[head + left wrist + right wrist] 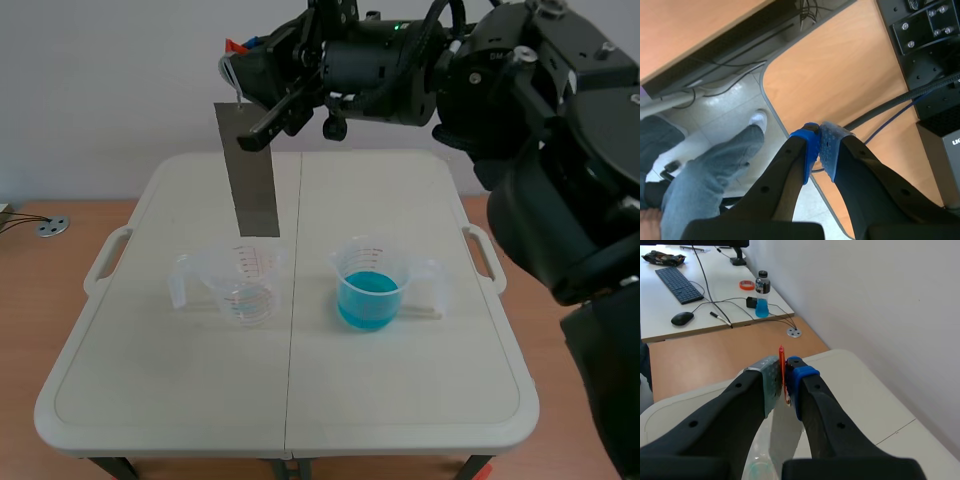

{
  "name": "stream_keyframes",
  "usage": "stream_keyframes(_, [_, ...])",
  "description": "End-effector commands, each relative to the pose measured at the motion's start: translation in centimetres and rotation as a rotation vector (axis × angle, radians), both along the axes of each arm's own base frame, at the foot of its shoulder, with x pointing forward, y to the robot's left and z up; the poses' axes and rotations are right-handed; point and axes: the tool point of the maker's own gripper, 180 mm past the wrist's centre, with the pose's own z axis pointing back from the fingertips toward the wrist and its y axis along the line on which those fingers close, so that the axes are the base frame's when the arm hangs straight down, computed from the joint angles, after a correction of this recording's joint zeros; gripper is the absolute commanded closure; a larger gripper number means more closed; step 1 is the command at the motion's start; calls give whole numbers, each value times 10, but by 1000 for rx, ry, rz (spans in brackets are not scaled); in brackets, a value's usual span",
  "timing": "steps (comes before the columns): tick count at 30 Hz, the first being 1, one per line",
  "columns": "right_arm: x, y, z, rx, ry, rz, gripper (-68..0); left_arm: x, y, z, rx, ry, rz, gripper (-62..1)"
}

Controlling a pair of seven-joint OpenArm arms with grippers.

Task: Hold the metal plate by the orange handle, dip it into the blue solution, take it out and point at it, then put the plate back in the beaker on the left.
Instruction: 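Move the plate over the blue solution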

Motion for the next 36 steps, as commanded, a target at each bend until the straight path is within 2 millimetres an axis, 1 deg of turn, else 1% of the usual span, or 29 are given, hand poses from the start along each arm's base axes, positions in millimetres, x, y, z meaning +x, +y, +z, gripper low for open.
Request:
stream_keyframes(1, [0,-4,18,29,-40,-9,-15,10,-5,6,-12,-30,-17,-17])
stream_keyframes(5, [-3,-14,30,19,-72,-41,-15,21,-9,13,-20,-60,-42,-16])
stream_keyframes(8, [-3,-21,38,3,-91,-65,-15,32,-17,21,-36,-94,-67,-17])
stream_keyframes(11, [-4,-30,49,9,-105,-89,-15,49,-26,30,-52,-141,-96,-17])
stream_keyframes(14, [-4,-40,58,13,-110,-115,-15,74,-31,40,-56,-218,-104,-17])
stream_keyframes(19, [-3,-56,67,4,-107,-161,-15,119,-36,58,-59,-349,-119,-17])
stream_keyframes(27, [-1,-76,70,-12,-81,-215,-15,195,-46,103,-73,-595,-145,-16])
stream_keyframes(31, [-2,-84,68,-8,-71,-216,-15,221,-63,120,-111,-677,-177,-16])
stream_keyframes(36, [-2,-99,60,21,-32,-247,-15,237,-102,131,-199,-728,-249,-16])
